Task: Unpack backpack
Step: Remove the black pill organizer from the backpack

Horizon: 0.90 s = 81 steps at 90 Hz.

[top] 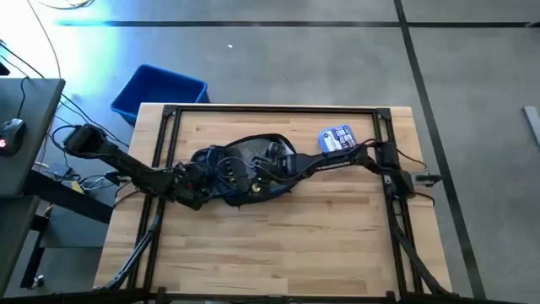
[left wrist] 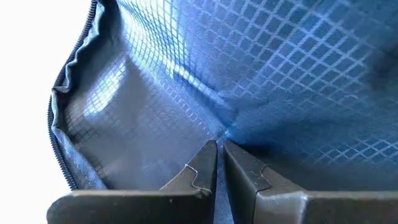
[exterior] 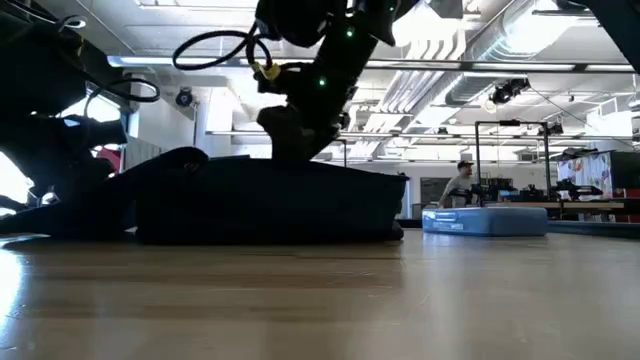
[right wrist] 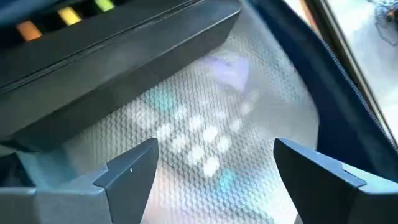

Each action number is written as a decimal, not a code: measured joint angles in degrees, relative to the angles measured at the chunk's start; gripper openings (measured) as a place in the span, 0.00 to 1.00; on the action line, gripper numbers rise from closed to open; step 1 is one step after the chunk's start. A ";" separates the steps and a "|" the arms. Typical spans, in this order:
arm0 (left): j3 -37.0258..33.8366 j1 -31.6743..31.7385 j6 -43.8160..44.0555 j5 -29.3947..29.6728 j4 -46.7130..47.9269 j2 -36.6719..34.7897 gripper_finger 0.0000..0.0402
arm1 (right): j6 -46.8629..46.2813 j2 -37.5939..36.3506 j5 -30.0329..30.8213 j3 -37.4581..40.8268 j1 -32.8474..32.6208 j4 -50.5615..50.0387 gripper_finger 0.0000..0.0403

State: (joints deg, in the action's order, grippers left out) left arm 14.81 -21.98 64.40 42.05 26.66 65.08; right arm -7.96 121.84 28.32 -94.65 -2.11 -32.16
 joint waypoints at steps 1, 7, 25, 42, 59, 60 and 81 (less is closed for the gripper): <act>0.00 0.00 0.00 0.01 -0.03 0.00 0.02 | -0.04 0.00 -0.17 0.00 -0.08 -0.02 0.76; 0.00 0.00 -0.02 0.03 -0.12 0.00 0.02 | 0.17 0.02 -2.63 0.00 -0.64 0.13 0.76; 0.00 0.00 -0.11 0.88 -0.18 0.00 0.02 | 0.83 0.84 -9.03 0.01 -4.07 2.30 0.76; 0.00 0.00 -0.23 3.43 -0.37 -0.01 0.02 | 2.20 3.24 -9.90 0.05 -8.17 10.84 0.76; 0.00 0.00 -1.64 5.92 -0.37 -0.01 0.02 | 3.97 6.29 -14.86 0.04 -10.86 19.66 0.76; 0.00 0.00 -1.66 6.05 -0.34 -0.02 0.02 | 4.09 6.32 -15.02 0.04 -10.99 19.83 0.76; 0.00 0.00 -2.60 7.05 0.42 -0.09 0.02 | 9.53 6.10 -8.43 -0.25 -13.39 19.34 0.76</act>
State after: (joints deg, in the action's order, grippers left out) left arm 14.81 -21.98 61.80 49.10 27.08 64.99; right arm 1.58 127.94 19.89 -94.90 -15.49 -12.82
